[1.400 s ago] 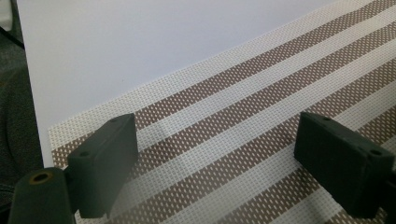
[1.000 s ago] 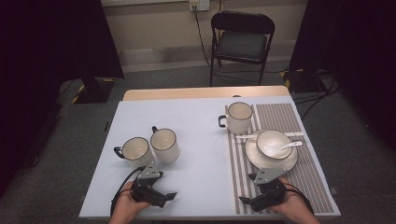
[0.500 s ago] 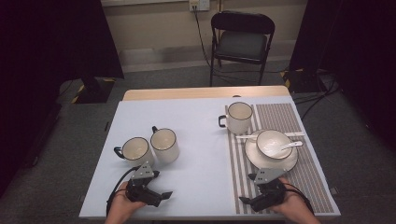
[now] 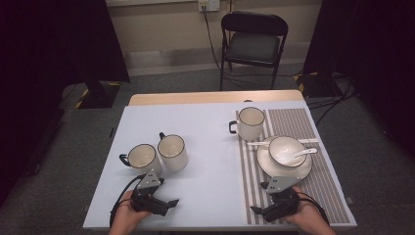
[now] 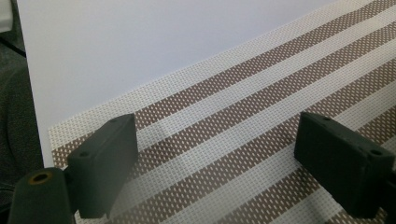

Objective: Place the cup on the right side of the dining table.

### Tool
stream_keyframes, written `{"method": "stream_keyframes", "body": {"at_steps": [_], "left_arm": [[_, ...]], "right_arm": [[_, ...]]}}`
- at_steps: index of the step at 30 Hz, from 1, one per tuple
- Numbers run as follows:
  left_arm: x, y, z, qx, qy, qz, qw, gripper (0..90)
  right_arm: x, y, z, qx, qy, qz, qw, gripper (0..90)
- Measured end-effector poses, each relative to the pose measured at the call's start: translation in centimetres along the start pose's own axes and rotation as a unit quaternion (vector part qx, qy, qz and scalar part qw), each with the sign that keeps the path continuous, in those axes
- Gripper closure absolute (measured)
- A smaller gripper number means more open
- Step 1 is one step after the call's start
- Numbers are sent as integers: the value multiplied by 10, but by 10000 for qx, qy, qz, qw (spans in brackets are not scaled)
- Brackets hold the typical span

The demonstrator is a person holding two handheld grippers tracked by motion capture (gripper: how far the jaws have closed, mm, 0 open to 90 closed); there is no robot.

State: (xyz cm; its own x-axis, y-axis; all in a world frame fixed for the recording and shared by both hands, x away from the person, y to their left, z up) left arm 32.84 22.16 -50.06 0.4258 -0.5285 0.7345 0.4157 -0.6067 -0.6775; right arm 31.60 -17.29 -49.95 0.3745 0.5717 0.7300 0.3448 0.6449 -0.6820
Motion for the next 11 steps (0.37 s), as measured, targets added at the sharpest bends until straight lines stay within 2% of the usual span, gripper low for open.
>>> {"method": "stream_keyframes", "body": {"at_steps": [11], "left_arm": [[0,0,0,28,9,-5,10000,38]], "right_arm": [[0,0,0,-2,-1,1,10000,125]]}}
Point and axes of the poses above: each handheld gripper's, and its own axes: y roughly forward along the jaws, x roughly out of its top, z roughly to its left, the point moved 3 cm from there along y, roughly forward along the jaws, and after that the axes turned 2 degrees about y, right-handed, at the moved point
